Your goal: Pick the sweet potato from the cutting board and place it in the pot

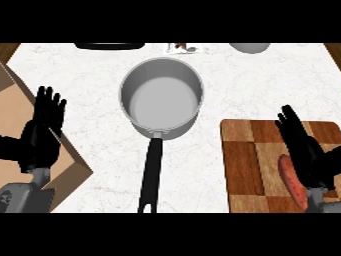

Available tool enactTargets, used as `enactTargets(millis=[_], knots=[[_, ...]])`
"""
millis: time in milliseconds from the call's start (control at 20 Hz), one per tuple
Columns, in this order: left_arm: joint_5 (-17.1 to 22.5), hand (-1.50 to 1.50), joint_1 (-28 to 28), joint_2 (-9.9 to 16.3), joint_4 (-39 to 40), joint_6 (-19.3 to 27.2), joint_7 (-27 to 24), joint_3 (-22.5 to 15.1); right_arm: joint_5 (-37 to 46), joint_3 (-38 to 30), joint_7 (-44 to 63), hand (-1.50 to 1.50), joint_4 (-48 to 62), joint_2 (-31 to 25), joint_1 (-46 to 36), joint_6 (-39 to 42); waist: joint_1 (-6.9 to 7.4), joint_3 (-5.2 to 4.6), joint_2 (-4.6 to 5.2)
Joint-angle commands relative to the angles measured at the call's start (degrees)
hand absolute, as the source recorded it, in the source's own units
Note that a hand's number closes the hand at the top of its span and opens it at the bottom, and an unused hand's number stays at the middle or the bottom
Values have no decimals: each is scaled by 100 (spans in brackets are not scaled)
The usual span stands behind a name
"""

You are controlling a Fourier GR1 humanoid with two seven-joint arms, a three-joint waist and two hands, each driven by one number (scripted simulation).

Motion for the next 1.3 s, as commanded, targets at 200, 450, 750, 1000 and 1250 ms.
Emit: enactTargets(millis=[200,450,750,1000,1250], knots=[[-503,0,13,310,-413,-124,571,-598,-1306,1078,293,-150,-676,-98,-720,2947,139,44,187],[-673,0,463,251,-819,-68,997,-912,324,256,-1745,-150,-1032,-1309,-768,2853,-292,45,157],[-610,0,657,419,-1321,-20,1399,-802,212,-694,-3624,-150,-875,-2434,-370,4257,-305,27,198],[-763,0,418,494,-1512,146,1761,-832,878,-1452,-3936,-150,-709,-3792,-494,4661,-341,12,199],[-703,0,440,437,-1611,40,1839,-934,1331,-1479,-4032,-150,-650,-4610,-502,4911,-183,1,209]])
